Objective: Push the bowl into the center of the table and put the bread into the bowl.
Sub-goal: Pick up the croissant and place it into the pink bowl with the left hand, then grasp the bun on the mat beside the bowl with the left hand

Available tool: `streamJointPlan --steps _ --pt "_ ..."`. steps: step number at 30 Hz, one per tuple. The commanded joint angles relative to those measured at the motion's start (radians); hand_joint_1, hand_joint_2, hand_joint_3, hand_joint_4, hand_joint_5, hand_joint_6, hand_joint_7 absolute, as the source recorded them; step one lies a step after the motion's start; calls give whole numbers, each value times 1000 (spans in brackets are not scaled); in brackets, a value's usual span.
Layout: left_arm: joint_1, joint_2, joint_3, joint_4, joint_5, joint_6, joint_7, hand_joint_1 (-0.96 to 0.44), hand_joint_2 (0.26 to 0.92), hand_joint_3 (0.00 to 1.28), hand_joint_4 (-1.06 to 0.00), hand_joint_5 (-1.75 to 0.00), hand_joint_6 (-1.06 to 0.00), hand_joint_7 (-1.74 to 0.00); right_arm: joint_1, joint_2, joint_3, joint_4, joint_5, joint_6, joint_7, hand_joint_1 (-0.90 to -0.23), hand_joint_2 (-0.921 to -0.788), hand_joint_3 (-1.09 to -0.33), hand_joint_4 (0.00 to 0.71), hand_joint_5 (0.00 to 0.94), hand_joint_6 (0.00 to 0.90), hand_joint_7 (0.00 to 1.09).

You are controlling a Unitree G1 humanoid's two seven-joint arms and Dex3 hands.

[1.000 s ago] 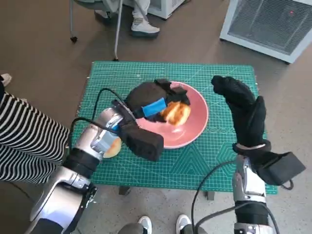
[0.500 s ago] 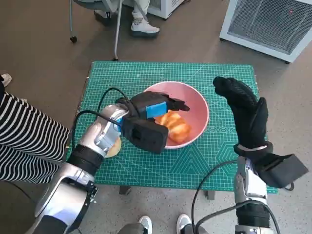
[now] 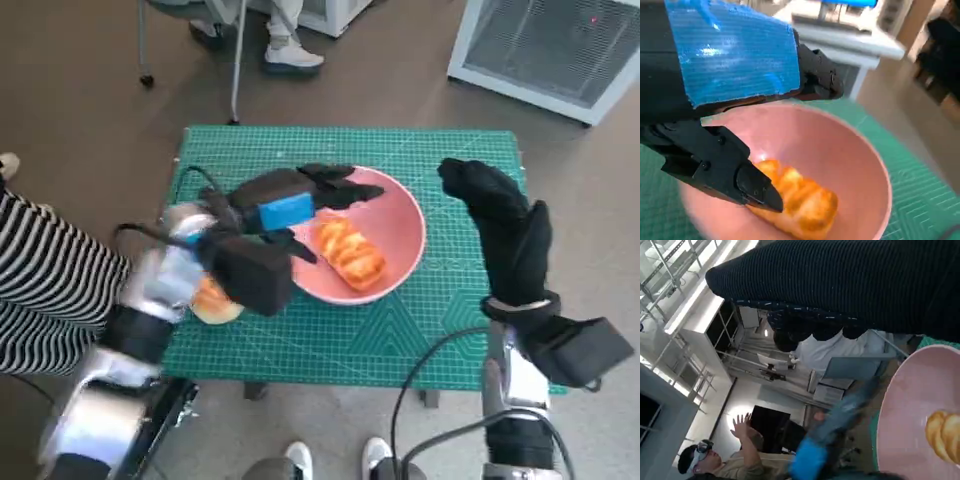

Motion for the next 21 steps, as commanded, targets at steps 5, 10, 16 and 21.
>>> streamJointPlan --steps 5,10,16,21 --pt "137 177 151 -172 -135 19 -96 -284 750 5 -59 0 -230 -10 18 1 -4 -2 16 13 8 -812 -921 -758 231 5 -1 595" --pt "220 250 212 -228 -157 13 -108 -343 761 10 -57 -2 -235 -13 17 5 -2 -7 22 14 12 -812 -921 -758 231 5 -1 594" --pt "299 310 265 -249 -189 -1 -129 -376 751 4 -77 -10 -268 -29 10 6 0 -3 19 13 13 -812 -921 -759 230 4 -1 593" --pt "366 333 279 -265 -200 8 -146 -370 735 3 -102 -16 -297 -41 -2 5 0 16 16 10 17 -812 -921 -760 230 4 -1 593"
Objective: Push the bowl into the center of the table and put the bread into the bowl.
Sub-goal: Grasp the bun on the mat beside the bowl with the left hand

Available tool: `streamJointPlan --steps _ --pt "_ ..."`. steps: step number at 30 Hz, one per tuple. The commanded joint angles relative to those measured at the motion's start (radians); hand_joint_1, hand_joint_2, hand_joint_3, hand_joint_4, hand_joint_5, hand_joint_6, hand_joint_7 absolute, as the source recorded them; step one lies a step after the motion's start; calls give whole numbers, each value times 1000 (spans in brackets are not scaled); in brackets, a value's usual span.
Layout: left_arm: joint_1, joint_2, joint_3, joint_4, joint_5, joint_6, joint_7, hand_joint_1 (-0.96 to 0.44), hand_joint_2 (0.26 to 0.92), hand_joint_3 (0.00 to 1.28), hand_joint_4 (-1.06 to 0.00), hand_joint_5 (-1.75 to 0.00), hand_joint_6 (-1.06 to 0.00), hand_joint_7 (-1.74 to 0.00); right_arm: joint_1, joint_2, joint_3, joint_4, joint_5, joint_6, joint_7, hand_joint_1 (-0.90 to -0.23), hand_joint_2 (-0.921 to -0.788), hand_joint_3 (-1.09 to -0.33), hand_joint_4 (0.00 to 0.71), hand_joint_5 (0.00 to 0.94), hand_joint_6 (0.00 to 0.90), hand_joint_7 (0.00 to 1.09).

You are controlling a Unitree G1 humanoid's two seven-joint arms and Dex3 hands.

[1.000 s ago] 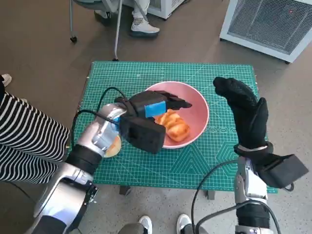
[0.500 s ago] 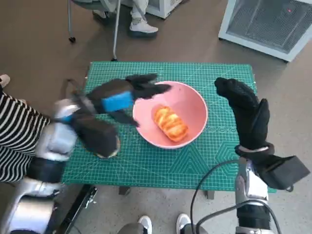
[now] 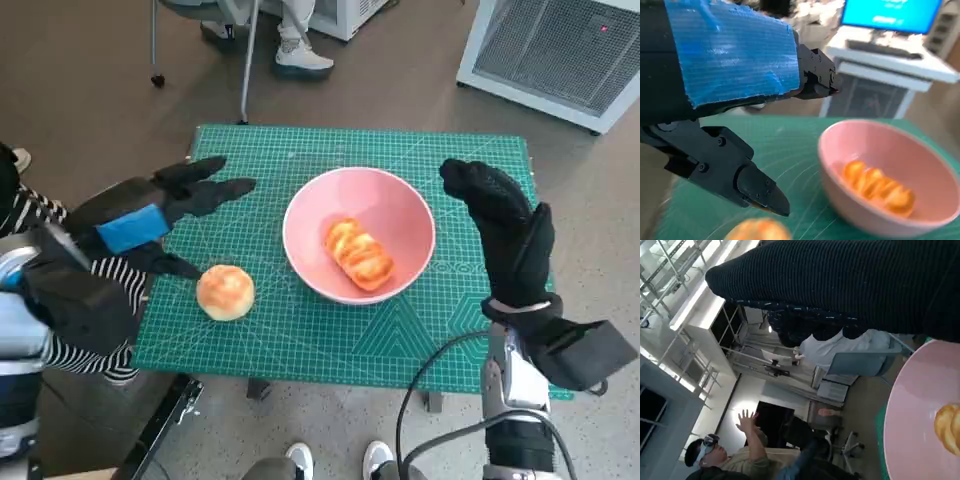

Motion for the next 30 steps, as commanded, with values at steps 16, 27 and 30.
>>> streamJointPlan --steps 16,27,30 --pt "136 -25 -55 -30 63 75 13 -346 721 0 -117 -5 -310 -28 -21 -5 -1 53 11 8 32 -808 -921 -769 225 1 -1 583" --pt "64 -94 -152 137 178 64 98 -307 710 0 -126 -3 -305 -15 -19 -13 -7 47 13 16 44 -803 -921 -771 224 0 -1 585" --pt "29 -123 -178 227 197 55 119 -287 709 0 -126 -2 -304 -12 -13 -15 -8 38 12 19 44 -802 -921 -771 224 1 -1 586"
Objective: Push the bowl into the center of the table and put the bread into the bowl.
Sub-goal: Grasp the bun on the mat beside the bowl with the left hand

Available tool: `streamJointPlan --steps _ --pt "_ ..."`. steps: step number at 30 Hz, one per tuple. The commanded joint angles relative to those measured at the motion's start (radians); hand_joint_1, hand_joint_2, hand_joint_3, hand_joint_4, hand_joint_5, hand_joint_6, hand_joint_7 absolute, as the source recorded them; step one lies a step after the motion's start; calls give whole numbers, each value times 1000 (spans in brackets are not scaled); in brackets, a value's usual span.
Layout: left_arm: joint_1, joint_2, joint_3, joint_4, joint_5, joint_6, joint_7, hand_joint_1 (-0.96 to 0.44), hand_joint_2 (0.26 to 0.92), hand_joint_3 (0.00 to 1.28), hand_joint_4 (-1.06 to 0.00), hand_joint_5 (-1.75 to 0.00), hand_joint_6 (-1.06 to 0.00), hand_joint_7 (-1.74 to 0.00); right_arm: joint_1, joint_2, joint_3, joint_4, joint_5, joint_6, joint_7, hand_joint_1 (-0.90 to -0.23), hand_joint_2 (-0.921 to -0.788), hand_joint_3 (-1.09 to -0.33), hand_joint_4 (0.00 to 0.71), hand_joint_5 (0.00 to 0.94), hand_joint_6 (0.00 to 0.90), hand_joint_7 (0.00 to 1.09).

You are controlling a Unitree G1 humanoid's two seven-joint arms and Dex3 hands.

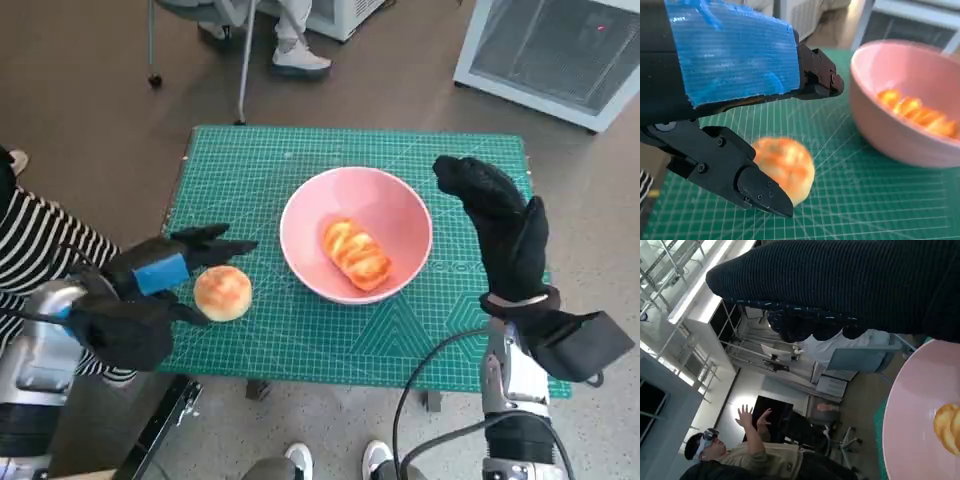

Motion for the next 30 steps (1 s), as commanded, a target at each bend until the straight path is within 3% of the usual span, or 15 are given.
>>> streamJointPlan --steps 1,10,19,20,22,25,30 --pt "-62 -40 -41 119 35 -15 38 -273 708 0 -127 -2 -303 -11 19 -10 -4 -1 11 19 9 -801 -921 -770 225 1 -1 587" --pt "-132 -96 -97 318 86 -24 106 -146 703 0 -184 -19 -312 -9 41 -14 -7 -35 9 40 3 -805 -921 -771 224 0 -1 587" --pt "-162 -123 -139 416 128 10 155 -24 729 18 -343 -46 -401 -37 55 -15 -11 -57 9 53 0 -808 -921 -766 228 2 -1 590" --pt "-163 -123 -145 420 133 16 159 -14 717 60 -374 -36 -423 -30 56 -14 -11 -61 9 55 0 -808 -921 -766 228 2 -1 590" --pt "-165 -123 -155 424 142 26 167 -7 542 435 -443 -14 -476 -15 59 -13 -10 -67 9 58 -1 -808 -921 -764 228 2 -1 587" --pt "-166 -122 -165 426 154 38 173 -8 427 696 -541 -31 -570 -40 61 -10 -10 -73 9 61 -2 -809 -921 -764 228 2 -1 582" --pt "-157 -111 -177 402 170 51 188 -19 398 804 -719 -97 -719 -119 60 -9 -12 -62 8 56 0 -811 -921 -764 229 2 -1 577"
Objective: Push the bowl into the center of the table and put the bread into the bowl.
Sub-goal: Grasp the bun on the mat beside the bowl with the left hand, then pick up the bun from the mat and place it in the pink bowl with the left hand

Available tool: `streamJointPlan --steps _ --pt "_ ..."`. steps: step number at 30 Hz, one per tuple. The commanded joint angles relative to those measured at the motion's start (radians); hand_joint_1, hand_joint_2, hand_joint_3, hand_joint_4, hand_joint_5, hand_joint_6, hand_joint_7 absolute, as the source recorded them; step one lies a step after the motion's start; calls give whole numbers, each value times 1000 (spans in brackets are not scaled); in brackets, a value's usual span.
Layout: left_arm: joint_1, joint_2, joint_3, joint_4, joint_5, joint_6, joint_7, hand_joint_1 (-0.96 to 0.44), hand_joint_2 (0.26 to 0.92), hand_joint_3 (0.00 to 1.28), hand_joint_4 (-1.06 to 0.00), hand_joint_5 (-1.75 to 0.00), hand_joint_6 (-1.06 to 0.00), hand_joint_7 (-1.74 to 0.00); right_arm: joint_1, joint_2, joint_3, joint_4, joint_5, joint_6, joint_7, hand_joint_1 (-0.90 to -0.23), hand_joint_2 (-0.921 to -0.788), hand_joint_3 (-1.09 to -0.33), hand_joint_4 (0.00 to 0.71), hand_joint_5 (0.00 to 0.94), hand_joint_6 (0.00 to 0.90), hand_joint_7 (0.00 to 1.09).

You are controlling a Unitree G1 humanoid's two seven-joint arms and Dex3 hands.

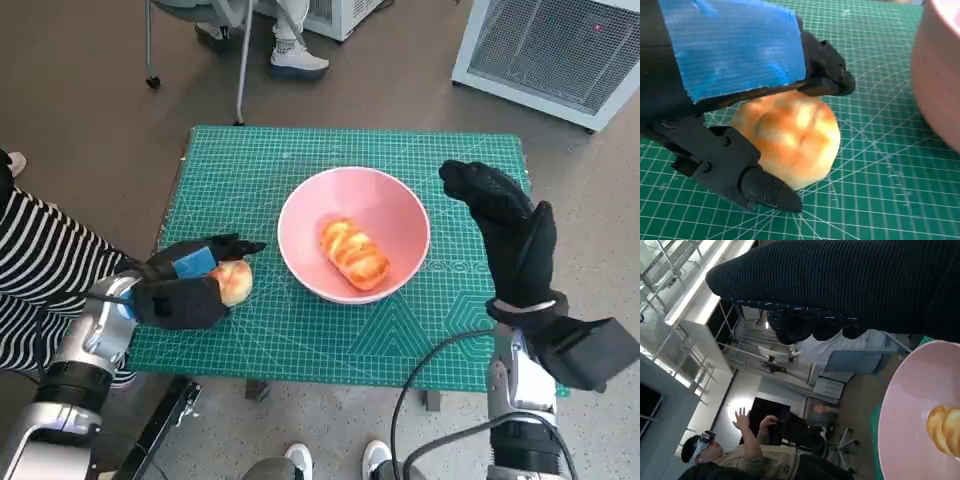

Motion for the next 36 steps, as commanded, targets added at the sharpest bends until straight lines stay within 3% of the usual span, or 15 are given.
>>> streamJointPlan --steps 1,3,6,7,8,9,10,13,25,36 --pt "19 6 -24 -5 33 18 6 -19 401 804 -754 -111 -739 -138 23 -3 -3 10 8 12 0 -810 -921 -764 229 3 -1 576" --pt "24 13 -25 -16 38 16 13 -17 418 789 -832 -210 -717 -351 23 -2 -3 14 8 10 1 -808 -921 -763 230 3 -1 576" --pt "35 27 -20 -44 41 10 19 -8 434 779 -807 -472 -653 -628 20 1 -2 19 7 10 1 -806 -921 -764 230 3 -1 575" --pt "37 30 -19 -50 41 9 21 -6 508 680 -794 -602 -638 -747 19 2 -2 20 7 10 1 -806 -921 -764 230 3 -1 575" --pt "41 34 -17 -60 41 7 24 -4 652 476 -765 -797 -606 -923 19 2 -1 20 6 10 0 -806 -921 -764 230 3 -1 574" --pt "43 37 -16 -66 41 6 26 -2 748 331 -749 -918 -594 -1027 19 3 -1 20 6 10 0 -805 -921 -765 230 3 -1 574" --pt "48 43 -12 -79 38 0 29 -1 810 239 -739 -996 -586 -1094 18 4 0 22 5 9 0 -805 -921 -765 231 3 -1 573" --pt "65 60 5 -126 25 -17 39 0 882 116 -745 -1075 -598 -1148 16 6 2 23 3 10 -2 -804 -921 -767 232 4 -1 571" --pt "118 98 116 -342 -46 -40 50 1 915 26 -799 -1064 -627 -1145 10 6 4 33 0 8 0 -802 -921 -772 238 6 -1 564" --pt "95 76 204 -532 -98 -15 49 1 921 57 -742 -1138 -594 -1170 -3 3 3 50 5 8 6 -799 -921 -774 239 6 -1 554"
